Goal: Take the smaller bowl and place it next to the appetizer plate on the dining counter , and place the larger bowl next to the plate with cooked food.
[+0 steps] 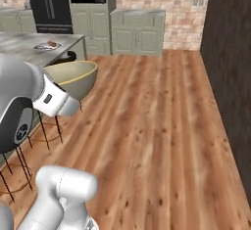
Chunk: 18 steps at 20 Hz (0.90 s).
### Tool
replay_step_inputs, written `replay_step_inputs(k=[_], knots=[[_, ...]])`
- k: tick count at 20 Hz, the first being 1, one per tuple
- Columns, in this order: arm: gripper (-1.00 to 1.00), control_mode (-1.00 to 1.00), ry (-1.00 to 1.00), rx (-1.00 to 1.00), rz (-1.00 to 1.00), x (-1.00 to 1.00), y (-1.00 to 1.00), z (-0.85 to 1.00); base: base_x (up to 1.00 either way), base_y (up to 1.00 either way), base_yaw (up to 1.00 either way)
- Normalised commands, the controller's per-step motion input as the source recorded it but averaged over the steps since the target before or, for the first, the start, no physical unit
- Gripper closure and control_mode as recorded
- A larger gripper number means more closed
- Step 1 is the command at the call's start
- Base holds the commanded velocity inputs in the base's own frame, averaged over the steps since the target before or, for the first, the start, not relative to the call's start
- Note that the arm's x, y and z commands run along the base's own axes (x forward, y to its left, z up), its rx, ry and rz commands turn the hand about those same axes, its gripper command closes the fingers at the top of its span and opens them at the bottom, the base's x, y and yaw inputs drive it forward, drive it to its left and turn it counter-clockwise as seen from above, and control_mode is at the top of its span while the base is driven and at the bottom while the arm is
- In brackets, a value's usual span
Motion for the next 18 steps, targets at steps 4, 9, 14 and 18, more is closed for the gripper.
replay_step_inputs(k=[4, 9, 14, 18], knots=[[1.00, 1.00, 0.00, 0.00, 0.00, 0.00, 0.00, 0.00, 1.00, -0.01, -0.02], [1.00, 1.00, 0.00, 0.00, 0.00, 0.00, 0.00, 0.00, 1.00, 0.00, 0.00], [1.00, 1.00, 0.00, 0.00, 0.00, 0.00, 0.00, 0.00, 1.00, 0.00, 0.06], [1.00, 1.00, 0.00, 0.00, 0.00, 0.00, 0.00, 0.00, 1.00, 0.00, 0.18]])
